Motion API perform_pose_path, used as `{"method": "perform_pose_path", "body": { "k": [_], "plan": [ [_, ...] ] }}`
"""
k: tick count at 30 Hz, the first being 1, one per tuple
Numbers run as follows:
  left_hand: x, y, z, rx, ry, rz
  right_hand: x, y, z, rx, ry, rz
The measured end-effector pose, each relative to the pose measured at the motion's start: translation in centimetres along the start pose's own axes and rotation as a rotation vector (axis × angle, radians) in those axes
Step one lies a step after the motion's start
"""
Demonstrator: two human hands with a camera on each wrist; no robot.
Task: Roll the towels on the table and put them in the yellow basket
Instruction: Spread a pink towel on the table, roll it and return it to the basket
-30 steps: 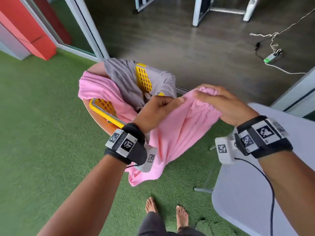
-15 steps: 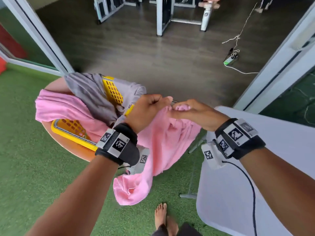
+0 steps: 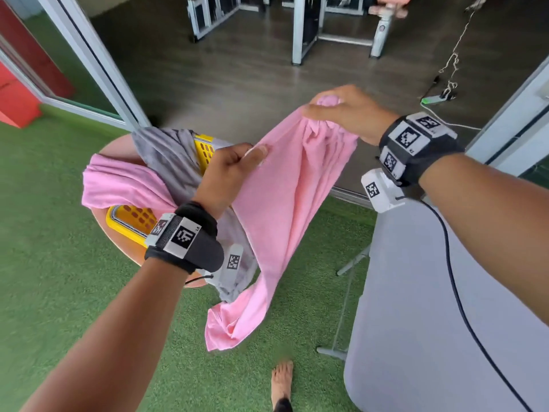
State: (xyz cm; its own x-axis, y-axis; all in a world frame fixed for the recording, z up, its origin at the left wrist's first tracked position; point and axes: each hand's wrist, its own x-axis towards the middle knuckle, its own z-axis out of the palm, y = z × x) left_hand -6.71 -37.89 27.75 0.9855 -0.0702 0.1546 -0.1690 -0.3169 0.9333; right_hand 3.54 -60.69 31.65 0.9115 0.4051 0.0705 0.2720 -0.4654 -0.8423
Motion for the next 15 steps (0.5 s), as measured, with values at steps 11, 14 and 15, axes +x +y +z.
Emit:
{"method": "perform_pose_path", "body": {
  "k": [11,14,15],
  "plan": [
    [-15.5,-11.7,14.1,0.240,-0.261,-0.400,-7.1,21.6,-9.7,-1.098,-0.488,0.368],
    [-22.1,-12.1,24.6,0.123,-0.423,-0.572,-14.1,30.5,-13.0,-1.158,-0.483,0.485],
    [-23.4,-11.9,28.5,0.085,-0.479,-0.594,-16.4,32.8,-14.0,-1.141,-0.465,0.517]
  ]
}}
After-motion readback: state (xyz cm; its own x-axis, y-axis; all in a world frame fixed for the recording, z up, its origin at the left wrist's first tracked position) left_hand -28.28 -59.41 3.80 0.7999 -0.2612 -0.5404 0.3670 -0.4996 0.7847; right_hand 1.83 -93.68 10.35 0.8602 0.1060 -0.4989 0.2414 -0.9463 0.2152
